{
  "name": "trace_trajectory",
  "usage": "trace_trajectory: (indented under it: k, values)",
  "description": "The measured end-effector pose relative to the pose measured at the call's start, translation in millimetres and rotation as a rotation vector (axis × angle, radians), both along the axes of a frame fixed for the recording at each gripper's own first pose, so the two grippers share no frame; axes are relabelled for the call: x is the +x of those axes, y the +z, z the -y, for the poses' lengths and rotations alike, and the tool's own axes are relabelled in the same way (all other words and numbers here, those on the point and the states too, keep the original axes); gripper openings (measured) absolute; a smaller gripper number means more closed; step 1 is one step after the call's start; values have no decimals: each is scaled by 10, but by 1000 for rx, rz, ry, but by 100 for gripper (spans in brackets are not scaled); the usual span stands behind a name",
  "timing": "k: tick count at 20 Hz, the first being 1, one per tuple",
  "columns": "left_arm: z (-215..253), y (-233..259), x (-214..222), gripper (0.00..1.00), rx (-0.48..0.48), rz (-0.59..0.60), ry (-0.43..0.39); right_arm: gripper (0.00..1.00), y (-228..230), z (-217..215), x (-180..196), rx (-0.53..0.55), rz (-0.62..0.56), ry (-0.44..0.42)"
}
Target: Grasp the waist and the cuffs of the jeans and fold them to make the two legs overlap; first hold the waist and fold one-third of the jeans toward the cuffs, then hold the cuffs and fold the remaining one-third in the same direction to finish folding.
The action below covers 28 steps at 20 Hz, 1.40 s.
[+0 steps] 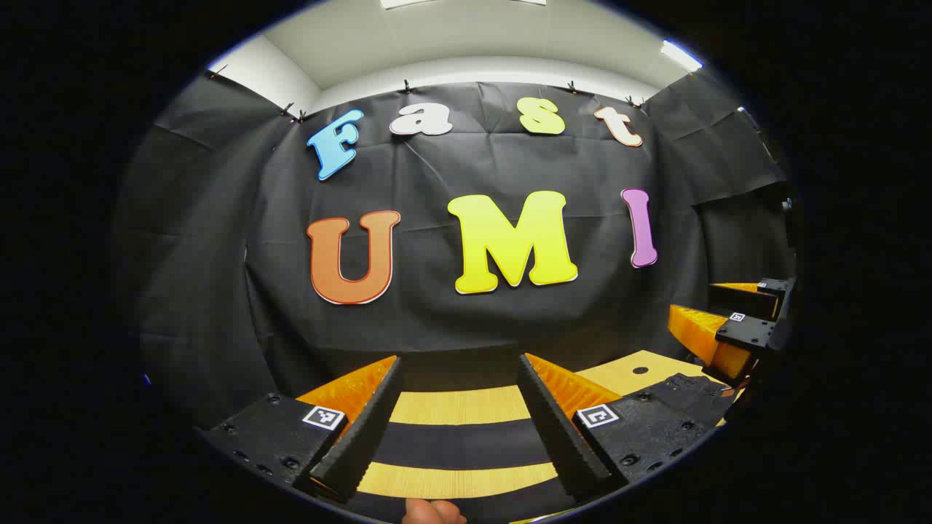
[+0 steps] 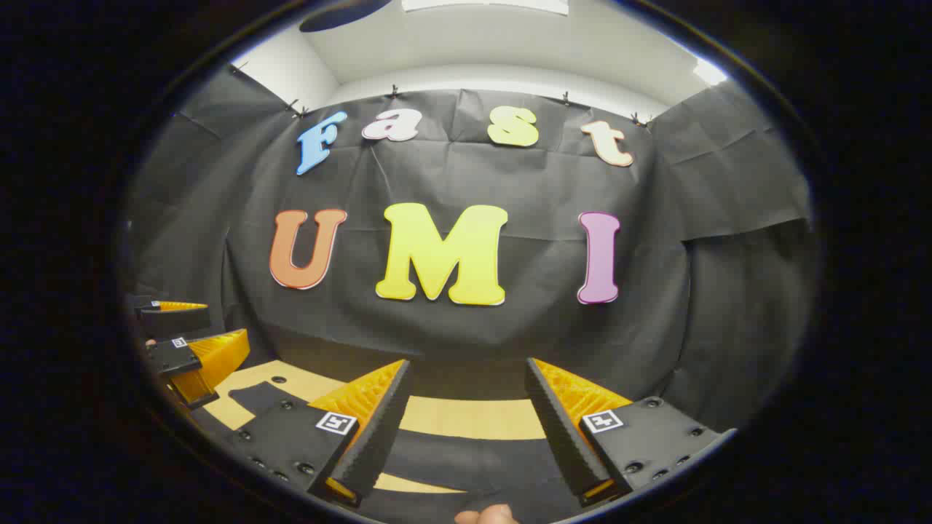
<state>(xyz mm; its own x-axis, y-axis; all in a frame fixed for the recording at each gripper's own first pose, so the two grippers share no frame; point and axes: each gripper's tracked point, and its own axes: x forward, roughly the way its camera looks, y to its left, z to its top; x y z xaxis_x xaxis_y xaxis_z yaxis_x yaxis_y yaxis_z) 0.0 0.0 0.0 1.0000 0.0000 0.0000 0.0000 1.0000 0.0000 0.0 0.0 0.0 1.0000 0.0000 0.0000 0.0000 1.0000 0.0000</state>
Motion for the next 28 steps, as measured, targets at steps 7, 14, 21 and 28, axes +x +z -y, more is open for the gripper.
trace_trajectory:
  k: [7, 14, 21, 28]
  values:
    - [-39, -28, -2, 100, 7, -7, 13, 93, -36, 12, 8, 3, -14, 5]
    - [-59, -20, 9, 99, 12, -5, 17, 93, -61, -24, 39, -6, -19, 16]
    - [-213, -105, 17, 100, -6, -35, 54, 94, -94, -98, 118, -8, -40, 50]
    - [-427, -359, -100, 99, -71, -121, 78, 94, -157, -173, 139, -2, -60, 80]
